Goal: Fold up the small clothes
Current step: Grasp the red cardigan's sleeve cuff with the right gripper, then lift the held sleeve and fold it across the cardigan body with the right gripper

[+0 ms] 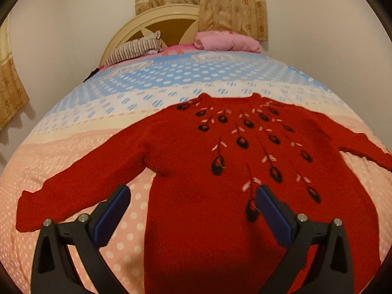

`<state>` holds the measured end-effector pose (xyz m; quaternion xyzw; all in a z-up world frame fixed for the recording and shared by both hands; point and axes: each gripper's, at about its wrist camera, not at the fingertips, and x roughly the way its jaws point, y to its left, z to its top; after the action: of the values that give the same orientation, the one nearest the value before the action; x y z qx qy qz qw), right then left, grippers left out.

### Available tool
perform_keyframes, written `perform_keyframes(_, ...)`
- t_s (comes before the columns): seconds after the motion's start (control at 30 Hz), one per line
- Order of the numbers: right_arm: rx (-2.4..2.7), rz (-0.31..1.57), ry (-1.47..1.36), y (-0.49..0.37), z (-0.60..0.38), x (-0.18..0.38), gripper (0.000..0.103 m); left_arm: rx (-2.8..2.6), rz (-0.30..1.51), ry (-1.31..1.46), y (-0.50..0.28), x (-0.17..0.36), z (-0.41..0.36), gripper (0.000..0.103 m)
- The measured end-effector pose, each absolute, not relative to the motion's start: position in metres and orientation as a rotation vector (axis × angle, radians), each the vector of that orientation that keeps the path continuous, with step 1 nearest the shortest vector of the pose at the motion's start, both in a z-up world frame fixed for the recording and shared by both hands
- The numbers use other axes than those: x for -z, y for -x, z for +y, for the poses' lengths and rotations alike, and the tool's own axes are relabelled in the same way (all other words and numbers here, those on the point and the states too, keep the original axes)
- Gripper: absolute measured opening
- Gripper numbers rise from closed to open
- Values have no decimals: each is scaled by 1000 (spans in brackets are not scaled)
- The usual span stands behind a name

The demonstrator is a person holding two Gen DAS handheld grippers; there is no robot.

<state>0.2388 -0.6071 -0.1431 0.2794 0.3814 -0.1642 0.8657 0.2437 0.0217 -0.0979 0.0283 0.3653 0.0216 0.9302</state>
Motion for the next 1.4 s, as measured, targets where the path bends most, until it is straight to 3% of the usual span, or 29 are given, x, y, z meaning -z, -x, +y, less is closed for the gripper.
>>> perform_keyframes(0.2, 332, 852, -589, -271, -617, 160, 52, -72, 783, -64, -261, 110, 28, 103)
perform_keyframes(0.27, 328, 880, -572, -279, -615, 165, 26, -78, 790, -59, -262, 112, 30, 103)
perform_keyframes(0.33, 338, 871, -532, -280, -610, 161, 12, -78, 789, -52, -260, 114, 33, 103)
perform_keyframes(0.7, 280, 774, -412, -289, -573, 83, 10, -62, 736, -23, -246, 98, 46, 103)
perform_keyframes(1.4, 7, 600, -183, -359, -389, -67, 9, -116, 694, 49, -223, 100, 96, 103)
